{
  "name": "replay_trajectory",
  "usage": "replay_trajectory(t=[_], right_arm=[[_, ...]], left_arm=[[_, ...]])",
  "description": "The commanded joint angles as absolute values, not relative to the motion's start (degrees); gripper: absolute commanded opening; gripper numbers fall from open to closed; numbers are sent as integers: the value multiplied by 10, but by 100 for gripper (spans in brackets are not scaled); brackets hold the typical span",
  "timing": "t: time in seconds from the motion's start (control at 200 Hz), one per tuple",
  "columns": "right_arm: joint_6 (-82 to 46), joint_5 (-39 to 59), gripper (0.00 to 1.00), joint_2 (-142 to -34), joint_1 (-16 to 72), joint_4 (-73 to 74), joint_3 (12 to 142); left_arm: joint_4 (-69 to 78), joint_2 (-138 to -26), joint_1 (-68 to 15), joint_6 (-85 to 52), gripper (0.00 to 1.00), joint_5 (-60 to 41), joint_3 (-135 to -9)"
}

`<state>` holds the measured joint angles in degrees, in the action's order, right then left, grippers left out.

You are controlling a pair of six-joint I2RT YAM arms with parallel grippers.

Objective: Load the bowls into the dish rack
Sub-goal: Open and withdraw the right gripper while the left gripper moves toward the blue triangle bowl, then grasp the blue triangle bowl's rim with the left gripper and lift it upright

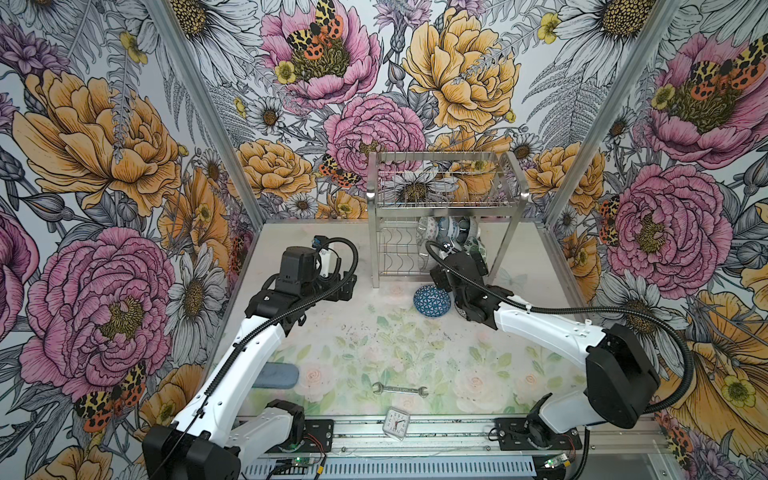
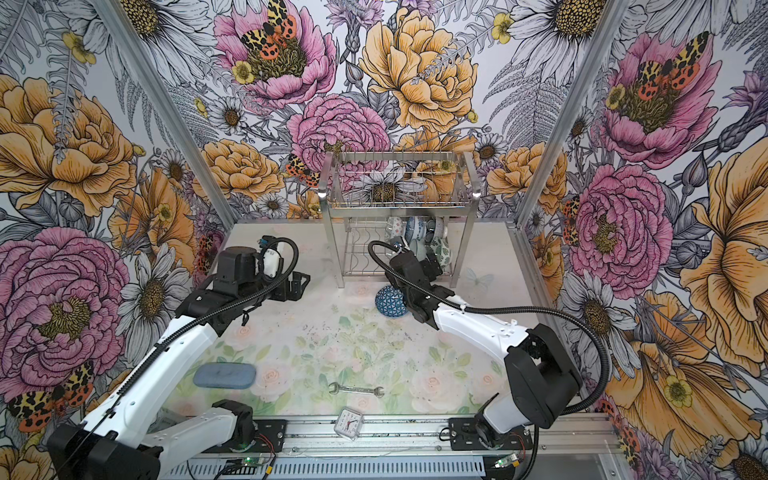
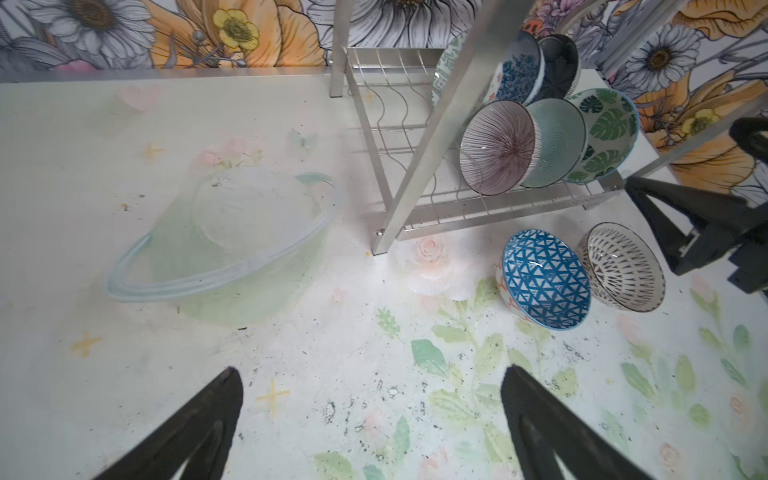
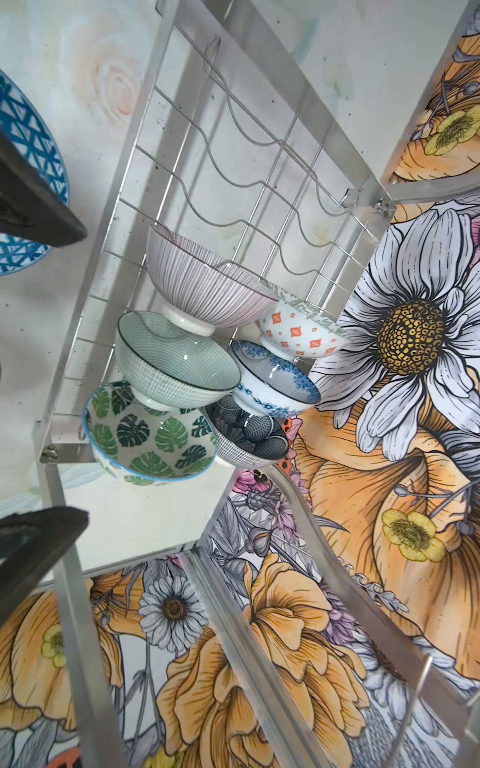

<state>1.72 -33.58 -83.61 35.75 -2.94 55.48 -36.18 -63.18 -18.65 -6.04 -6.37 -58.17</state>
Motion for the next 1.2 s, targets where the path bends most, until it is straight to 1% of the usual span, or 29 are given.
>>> replay_trajectory(t=[0.0,0.105,0.25,0.42,0.621,0.761,0.871,0.951,1.191], right_arm=[[-35,-279,100,-807,332,-8,531],[-58,-244,100,-788,305,-4,517],[-64,-233,100,-773,290,-6,508],[-70,-230,100,-765,283,-9,499],[-75,-225,100,-763,278,-13,496],[-75,-222,100,-763,274,-13,495],[-75,-221,100,-764,273,-15,495],[-76,-223,100,-763,272,-18,494],[-75,-223,100,-757,267,-19,486]], left_arm=[[-327,-657,-248,-105,99,-31,-585],[-268,-695,-294,-147,99,-29,-565],[-214,-767,-336,-180,99,-36,-572],[-178,-856,-362,-186,99,-47,-598],[-162,-951,-384,-186,96,-48,-646],[-140,-999,-390,-192,89,-46,-679],[-139,-1038,-392,-196,76,-51,-707],[-139,-1073,-394,-198,70,-56,-720],[-134,-1102,-404,-200,58,-67,-728]])
